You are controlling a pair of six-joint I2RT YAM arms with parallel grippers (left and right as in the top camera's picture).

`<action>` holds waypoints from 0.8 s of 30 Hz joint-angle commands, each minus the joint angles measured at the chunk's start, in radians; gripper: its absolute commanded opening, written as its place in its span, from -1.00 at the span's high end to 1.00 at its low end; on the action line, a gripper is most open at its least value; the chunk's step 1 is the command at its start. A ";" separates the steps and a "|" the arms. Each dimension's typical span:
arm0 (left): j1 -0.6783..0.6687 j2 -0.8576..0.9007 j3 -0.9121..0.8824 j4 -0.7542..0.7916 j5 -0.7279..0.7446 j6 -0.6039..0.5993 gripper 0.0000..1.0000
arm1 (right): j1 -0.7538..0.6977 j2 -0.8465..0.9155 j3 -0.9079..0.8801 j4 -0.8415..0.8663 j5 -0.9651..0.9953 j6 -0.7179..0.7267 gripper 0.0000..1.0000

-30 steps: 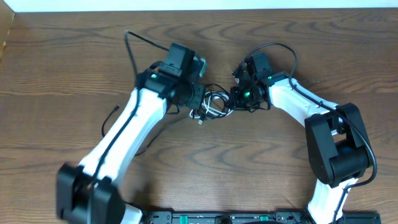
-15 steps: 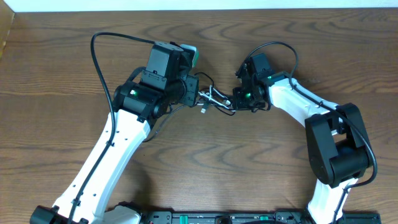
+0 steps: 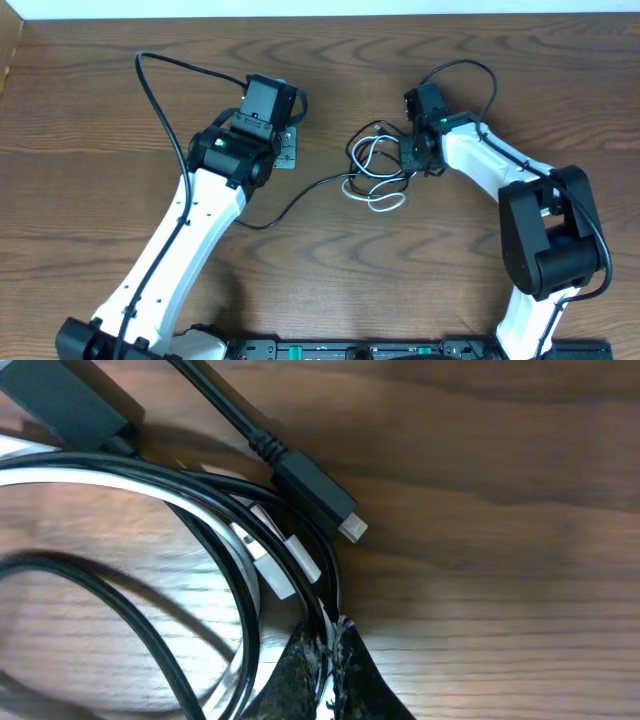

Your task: Untangle cables

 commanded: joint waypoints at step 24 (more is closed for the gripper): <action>0.003 0.286 0.021 -0.038 0.399 -0.042 0.20 | -0.006 -0.037 0.161 -0.123 -0.510 -0.166 -0.24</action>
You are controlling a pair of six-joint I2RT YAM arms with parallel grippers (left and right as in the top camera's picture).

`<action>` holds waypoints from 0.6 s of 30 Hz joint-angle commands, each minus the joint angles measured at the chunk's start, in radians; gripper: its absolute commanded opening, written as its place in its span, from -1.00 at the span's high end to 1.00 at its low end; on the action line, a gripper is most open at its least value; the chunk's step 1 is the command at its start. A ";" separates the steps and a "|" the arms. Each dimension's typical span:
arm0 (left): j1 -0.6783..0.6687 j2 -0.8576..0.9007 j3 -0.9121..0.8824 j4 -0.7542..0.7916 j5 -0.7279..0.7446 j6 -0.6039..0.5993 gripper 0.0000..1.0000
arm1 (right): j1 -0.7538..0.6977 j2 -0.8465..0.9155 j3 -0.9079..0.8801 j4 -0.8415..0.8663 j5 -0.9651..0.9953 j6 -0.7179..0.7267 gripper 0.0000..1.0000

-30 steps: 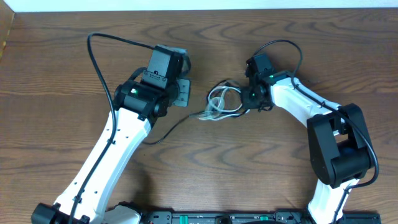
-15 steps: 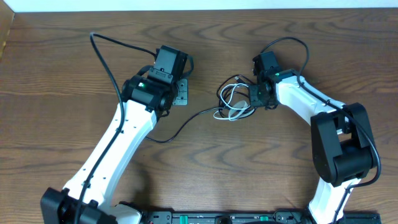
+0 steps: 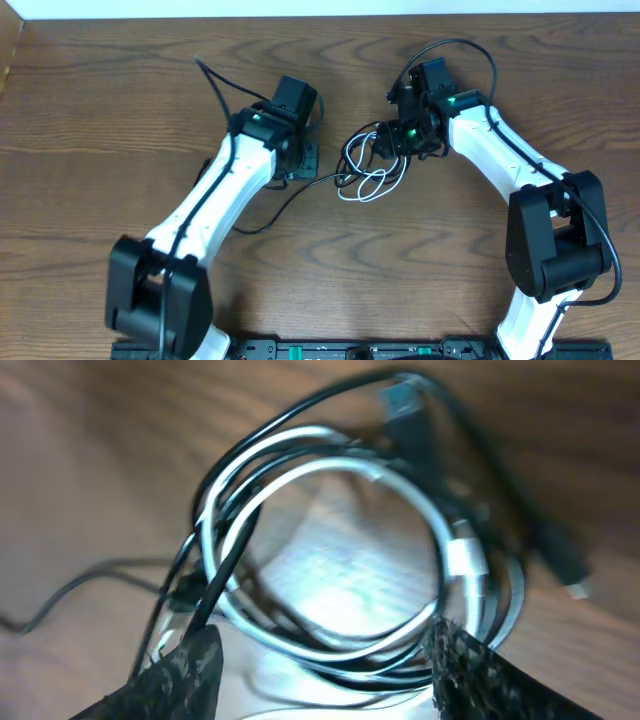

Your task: Untangle cables

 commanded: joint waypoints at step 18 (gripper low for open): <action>0.027 0.097 0.018 -0.035 0.050 -0.007 0.18 | 0.036 -0.020 0.011 -0.020 -0.428 -0.201 -0.41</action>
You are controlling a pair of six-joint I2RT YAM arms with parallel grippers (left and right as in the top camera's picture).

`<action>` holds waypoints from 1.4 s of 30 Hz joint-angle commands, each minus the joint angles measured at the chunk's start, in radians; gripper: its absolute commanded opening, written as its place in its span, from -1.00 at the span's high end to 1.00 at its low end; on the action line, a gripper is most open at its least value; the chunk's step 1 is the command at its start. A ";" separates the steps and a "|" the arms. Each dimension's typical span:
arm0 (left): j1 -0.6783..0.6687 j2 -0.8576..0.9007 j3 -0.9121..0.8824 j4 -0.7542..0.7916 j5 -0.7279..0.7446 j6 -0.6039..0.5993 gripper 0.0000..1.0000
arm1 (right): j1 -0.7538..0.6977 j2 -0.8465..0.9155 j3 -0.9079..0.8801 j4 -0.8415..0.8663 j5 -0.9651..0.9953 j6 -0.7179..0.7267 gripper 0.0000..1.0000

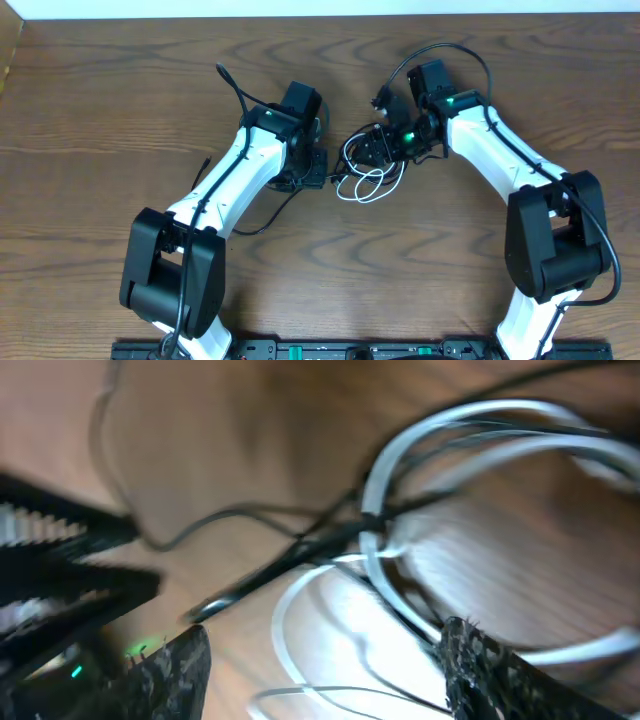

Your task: Untangle cables

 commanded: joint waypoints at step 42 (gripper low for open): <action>0.180 0.010 0.018 -0.090 -0.080 -0.065 -0.96 | -0.089 -0.020 0.009 0.004 0.386 0.235 0.09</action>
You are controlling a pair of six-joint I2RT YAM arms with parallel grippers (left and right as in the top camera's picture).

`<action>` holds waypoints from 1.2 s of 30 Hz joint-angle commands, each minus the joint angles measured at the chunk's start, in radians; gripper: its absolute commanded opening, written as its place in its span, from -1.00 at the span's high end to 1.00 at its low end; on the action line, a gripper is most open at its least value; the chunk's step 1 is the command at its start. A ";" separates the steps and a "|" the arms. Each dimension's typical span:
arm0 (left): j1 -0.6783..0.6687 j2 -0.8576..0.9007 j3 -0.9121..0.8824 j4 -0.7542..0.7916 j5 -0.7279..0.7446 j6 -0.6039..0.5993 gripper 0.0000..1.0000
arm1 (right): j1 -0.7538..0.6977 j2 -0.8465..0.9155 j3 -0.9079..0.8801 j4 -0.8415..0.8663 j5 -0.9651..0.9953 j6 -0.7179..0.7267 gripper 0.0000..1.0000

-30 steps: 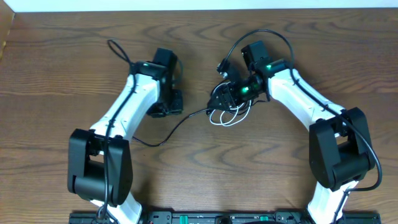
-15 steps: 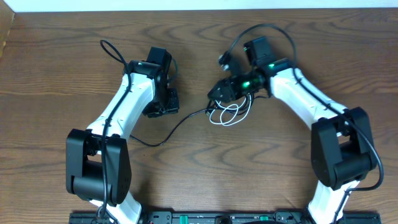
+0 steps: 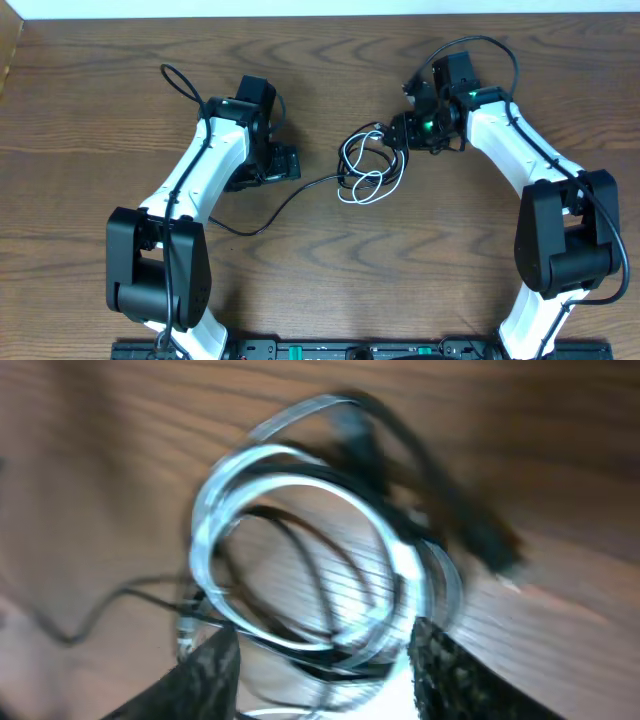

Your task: Untangle cables

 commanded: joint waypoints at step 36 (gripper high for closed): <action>0.002 0.009 0.018 -0.006 -0.009 -0.004 -0.96 | 0.115 -0.037 -0.146 0.109 0.274 0.176 0.98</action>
